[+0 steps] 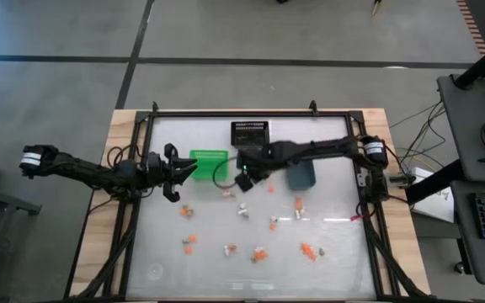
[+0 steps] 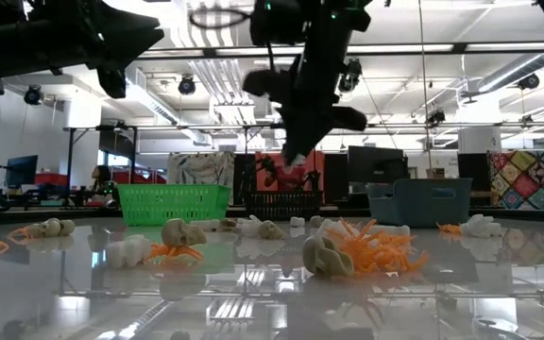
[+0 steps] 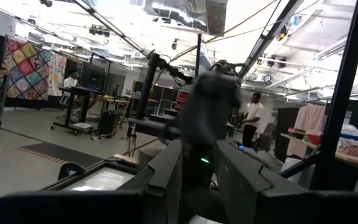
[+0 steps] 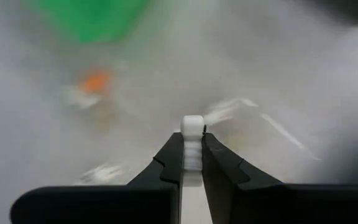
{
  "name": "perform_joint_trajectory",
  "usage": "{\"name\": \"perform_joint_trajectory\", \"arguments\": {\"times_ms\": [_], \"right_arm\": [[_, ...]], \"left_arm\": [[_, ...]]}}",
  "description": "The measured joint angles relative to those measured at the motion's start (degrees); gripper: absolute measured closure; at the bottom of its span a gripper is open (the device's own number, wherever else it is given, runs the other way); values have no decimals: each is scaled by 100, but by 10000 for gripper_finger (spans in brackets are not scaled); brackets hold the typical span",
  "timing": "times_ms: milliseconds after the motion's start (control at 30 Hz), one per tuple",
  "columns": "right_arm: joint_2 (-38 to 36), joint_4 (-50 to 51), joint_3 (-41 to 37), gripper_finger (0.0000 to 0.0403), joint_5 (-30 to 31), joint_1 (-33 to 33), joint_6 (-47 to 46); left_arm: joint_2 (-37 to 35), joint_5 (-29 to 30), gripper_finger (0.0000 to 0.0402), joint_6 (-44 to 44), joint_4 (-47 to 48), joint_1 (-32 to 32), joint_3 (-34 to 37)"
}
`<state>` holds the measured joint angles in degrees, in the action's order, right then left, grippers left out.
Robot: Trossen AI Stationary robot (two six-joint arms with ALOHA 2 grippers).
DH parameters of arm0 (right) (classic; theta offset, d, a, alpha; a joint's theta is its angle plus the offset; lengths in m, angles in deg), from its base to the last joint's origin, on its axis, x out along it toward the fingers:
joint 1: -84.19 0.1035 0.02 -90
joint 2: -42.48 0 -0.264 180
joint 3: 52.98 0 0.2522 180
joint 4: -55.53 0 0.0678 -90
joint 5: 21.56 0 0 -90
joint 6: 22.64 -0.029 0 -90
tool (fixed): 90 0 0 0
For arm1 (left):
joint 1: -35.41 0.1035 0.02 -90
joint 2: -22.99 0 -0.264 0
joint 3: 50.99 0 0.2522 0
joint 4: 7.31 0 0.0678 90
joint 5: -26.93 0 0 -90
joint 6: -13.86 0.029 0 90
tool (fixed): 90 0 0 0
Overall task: Sort Halloween decoration
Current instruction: Put the white skeleton toy into the blue bin
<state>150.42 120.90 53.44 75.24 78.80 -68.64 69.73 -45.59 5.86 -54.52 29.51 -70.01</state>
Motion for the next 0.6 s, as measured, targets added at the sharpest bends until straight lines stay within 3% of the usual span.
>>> {"name": "perform_joint_trajectory", "arguments": {"times_ms": [333,600], "right_arm": [[-375,2860,38,374,1011,-616,-131],[-1418,2431,-1083,374,988,-611,-562]], "left_arm": [[0,0,323,-47,2,0,0],[0,2,323,-47,4,1,0]]}}
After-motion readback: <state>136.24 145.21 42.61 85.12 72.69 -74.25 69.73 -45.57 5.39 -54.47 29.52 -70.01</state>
